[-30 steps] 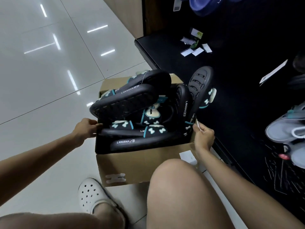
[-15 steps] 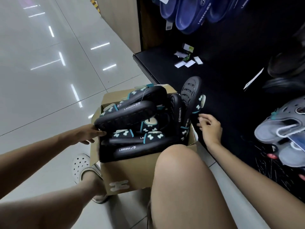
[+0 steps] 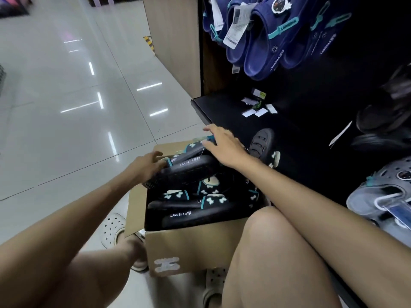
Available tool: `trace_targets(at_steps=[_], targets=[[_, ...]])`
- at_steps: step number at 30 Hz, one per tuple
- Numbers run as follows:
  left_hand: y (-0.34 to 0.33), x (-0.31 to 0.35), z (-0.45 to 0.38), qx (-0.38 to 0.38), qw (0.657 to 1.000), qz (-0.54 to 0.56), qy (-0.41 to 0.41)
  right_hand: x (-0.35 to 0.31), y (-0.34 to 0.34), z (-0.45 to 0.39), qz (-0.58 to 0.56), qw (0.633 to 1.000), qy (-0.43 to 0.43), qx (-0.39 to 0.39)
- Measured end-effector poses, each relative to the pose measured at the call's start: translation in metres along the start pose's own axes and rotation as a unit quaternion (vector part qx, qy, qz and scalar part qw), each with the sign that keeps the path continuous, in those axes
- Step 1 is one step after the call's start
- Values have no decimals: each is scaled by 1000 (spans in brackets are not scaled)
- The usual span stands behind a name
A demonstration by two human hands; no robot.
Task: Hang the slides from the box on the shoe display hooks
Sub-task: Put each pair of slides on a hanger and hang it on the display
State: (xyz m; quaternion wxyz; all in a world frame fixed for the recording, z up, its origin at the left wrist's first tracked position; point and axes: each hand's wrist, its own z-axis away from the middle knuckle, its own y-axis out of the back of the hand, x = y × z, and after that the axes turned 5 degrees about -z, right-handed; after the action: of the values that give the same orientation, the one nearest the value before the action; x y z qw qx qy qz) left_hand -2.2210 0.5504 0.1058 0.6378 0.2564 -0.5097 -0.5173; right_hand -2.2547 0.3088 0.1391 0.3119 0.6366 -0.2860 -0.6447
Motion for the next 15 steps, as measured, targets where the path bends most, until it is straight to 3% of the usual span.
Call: trace_targets(at_steps=[3, 10, 15], targets=[[-8, 0, -2, -50, 997, -61, -13, -12, -12, -4, 57, 997, -31, -47], [-2, 4, -9, -92, 995, -25, 7, -1, -5, 15, 113, 992, -46, -43], [-15, -2, -7, -117, 991, -2, 58, -4, -5, 30, 126, 987, -61, -83]])
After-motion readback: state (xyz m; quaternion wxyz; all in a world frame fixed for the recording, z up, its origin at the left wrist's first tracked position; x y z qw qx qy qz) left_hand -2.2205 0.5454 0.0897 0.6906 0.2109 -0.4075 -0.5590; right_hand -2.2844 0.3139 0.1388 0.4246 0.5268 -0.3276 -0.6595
